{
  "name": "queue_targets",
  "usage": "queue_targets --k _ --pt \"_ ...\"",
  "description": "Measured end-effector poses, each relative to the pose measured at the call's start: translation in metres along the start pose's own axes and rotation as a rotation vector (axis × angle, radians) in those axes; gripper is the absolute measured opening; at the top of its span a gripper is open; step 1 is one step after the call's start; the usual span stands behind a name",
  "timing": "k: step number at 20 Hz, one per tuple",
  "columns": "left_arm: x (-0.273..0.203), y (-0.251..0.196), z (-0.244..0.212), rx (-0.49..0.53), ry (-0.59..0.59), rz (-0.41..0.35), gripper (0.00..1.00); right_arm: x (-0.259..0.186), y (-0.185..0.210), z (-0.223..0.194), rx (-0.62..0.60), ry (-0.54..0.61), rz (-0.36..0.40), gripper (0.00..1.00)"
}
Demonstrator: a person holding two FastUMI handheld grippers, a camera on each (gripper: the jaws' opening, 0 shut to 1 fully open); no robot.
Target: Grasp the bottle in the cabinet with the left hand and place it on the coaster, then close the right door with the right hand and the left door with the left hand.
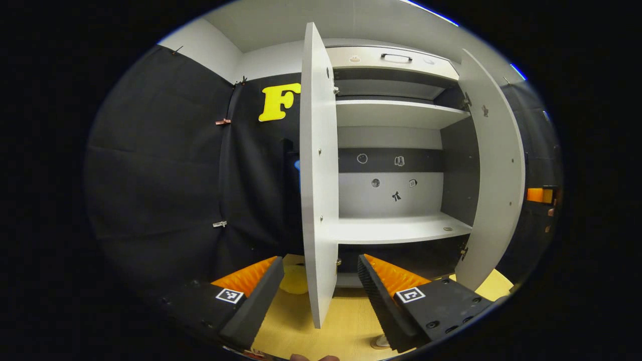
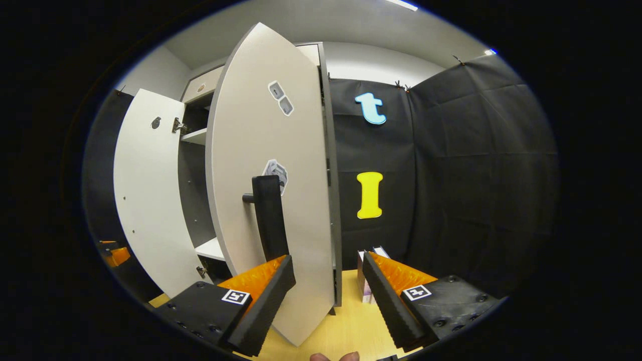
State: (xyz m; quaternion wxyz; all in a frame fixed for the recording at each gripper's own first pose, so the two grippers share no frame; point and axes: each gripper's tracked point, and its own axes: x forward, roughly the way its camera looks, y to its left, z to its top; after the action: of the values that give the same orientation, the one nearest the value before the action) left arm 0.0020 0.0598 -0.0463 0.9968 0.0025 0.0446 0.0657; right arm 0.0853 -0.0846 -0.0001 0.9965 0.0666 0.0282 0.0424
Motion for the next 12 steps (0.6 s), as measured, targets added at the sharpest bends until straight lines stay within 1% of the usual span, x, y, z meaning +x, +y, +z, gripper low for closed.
queue_targets --k 5,9,12 --pt "0.003 0.017 -0.006 -0.003 0.014 -0.002 0.95 0.024 0.050 -0.002 -0.005 0.004 0.042 0.96" --pt "0.004 0.028 -0.007 -0.020 0.012 -0.020 0.95 0.045 0.080 -0.001 -0.023 0.002 0.042 0.96" --pt "0.008 0.035 -0.006 -0.015 0.002 -0.024 0.95 0.059 0.092 -0.003 -0.028 -0.007 0.037 0.96"
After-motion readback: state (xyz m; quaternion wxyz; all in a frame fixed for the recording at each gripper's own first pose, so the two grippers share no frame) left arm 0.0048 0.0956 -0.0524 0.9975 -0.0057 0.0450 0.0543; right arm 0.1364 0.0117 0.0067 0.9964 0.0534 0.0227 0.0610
